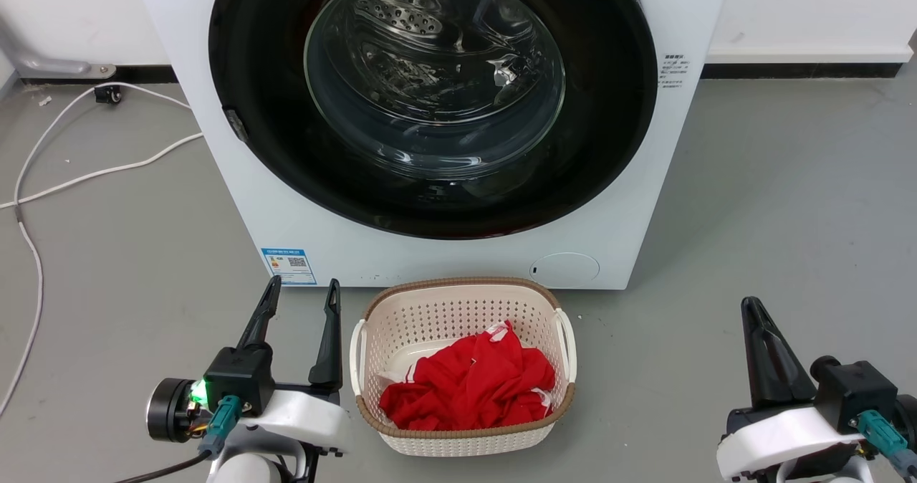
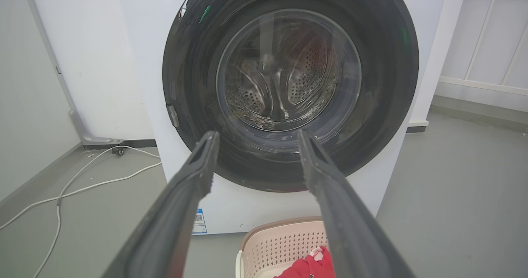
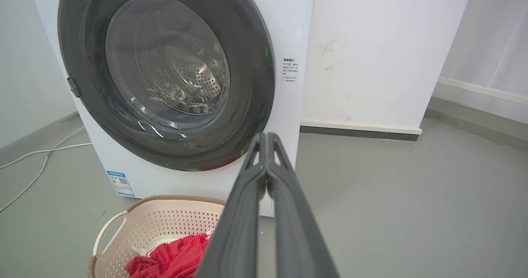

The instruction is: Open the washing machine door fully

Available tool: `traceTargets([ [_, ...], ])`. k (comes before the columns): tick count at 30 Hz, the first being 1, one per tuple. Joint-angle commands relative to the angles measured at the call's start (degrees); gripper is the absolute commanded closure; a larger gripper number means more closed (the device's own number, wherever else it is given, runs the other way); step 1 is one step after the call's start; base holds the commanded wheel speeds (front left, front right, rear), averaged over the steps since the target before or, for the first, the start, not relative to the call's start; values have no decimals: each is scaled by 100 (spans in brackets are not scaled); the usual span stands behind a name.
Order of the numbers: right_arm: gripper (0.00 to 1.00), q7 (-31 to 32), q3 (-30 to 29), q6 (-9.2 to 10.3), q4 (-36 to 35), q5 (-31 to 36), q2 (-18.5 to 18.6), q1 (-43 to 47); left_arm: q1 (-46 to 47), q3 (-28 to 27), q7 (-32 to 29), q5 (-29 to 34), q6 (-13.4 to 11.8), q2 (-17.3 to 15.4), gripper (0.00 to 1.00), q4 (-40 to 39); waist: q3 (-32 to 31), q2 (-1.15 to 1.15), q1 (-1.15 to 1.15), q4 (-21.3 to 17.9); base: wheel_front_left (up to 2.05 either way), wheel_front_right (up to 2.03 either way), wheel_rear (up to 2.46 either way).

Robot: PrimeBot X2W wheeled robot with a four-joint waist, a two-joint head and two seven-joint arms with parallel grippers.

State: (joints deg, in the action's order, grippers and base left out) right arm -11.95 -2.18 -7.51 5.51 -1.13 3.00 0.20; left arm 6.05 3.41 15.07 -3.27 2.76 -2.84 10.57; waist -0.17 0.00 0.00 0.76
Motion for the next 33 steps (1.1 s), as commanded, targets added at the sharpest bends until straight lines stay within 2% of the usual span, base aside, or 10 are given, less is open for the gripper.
traceTargets([
  [1, 100, -35, 23, 4, -1, -63, -24, 30, 18, -2, 15, -7, -10, -7, 0, 3, 3, 0, 0, 1, 0, 0, 0],
  [7, 100, -140, 47, 4, -62, -289, -22, -17, 25, -2, 15, -25, -17, -7, 0, -12, 18, 0, 0, 0, 0, 0, 0],
  [10, 100, -206, 18, 4, -93, -746, -22, -50, 30, -8, 15, -37, -14, -7, 0, -16, 28, 0, 0, -3, 0, 0, 0],
  [13, 100, -279, 26, 3, -59, -2228, -22, -126, 29, -18, 15, -115, -6, -7, 0, -14, 37, 0, 0, -3, 0, 0, 0],
  [18, 100, -319, 207, 3, -79, -5623, -20, -225, 66, -24, 15, -145, -15, -6, 0, -45, 67, 0, 0, 3, 0, 0, 0],
  [21, 100, -318, 250, 3, -182, -7246, -19, -314, 100, -27, 15, -143, -19, -6, 0, -68, 118, 0, 0, 4, 0, 0, 0],
  [24, 100, -319, 199, 3, -317, -8338, -17, -455, 140, -40, 15, -169, -24, -6, 0, -91, 201, 0, 0, -5, 0, 0, 0],
  [27, 100, -280, 78, 3, -438, -9058, -17, -694, 194, -62, 15, -184, -35, -7, 0, -141, 335, 0, 0, -24, 0, 0, 0],
  [33, 100, 37, -232, 2, -285, -9690, 258, -1455, 361, -101, 15, -201, -68, -5, 0, -256, 679, 0, 0, -56, 0, 0, 0],
])
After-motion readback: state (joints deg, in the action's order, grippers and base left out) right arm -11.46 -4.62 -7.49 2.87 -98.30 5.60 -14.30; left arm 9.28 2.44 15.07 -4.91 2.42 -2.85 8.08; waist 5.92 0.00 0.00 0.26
